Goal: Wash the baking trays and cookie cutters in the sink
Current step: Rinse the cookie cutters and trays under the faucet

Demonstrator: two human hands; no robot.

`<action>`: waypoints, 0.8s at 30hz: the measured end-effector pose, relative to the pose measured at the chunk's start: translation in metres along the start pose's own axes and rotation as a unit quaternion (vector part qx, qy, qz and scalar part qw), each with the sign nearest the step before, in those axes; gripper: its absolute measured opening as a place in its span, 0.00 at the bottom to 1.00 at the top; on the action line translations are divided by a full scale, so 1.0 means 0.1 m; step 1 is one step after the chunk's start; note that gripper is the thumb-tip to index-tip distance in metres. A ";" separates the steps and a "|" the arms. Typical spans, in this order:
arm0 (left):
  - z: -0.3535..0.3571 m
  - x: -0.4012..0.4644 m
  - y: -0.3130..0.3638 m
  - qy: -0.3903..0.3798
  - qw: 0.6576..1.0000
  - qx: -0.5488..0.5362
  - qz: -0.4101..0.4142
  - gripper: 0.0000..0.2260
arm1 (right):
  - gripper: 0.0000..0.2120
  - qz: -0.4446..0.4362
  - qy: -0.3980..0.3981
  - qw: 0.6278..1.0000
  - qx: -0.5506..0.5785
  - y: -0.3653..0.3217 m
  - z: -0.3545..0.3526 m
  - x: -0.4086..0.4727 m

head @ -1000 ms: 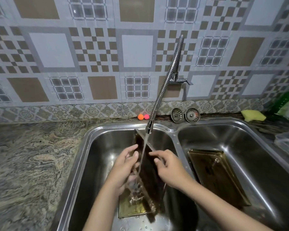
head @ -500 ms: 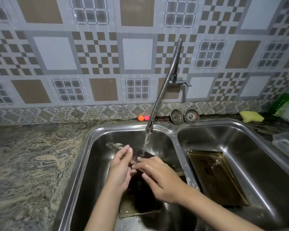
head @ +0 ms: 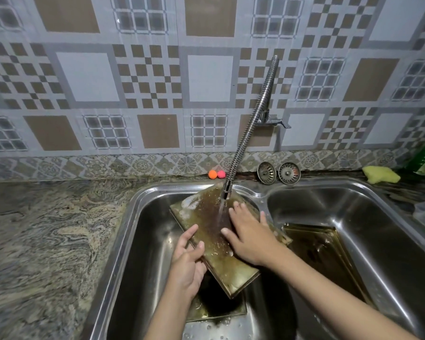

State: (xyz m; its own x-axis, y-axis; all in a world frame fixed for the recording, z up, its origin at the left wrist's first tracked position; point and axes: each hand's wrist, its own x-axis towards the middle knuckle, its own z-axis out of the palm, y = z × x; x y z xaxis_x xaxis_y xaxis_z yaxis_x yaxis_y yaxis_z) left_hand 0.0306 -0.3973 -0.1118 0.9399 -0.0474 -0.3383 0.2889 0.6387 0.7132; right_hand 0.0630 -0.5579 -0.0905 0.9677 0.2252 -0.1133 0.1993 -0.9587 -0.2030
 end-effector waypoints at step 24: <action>-0.18 0.04 0.18 0.045 0.997 0.027 0.052 0.18 | 0.31 0.036 -0.053 0.996 0.064 0.10 0.18 -0.19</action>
State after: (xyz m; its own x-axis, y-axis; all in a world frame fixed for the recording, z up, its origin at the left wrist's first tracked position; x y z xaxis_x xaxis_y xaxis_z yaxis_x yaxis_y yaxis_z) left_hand 0.0360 -0.3722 -0.1120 0.9460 0.0870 -0.3123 0.2022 0.5947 0.7781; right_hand 0.0439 -0.5692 -0.1075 0.9555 0.1809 -0.2329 0.1029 -0.9446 -0.3115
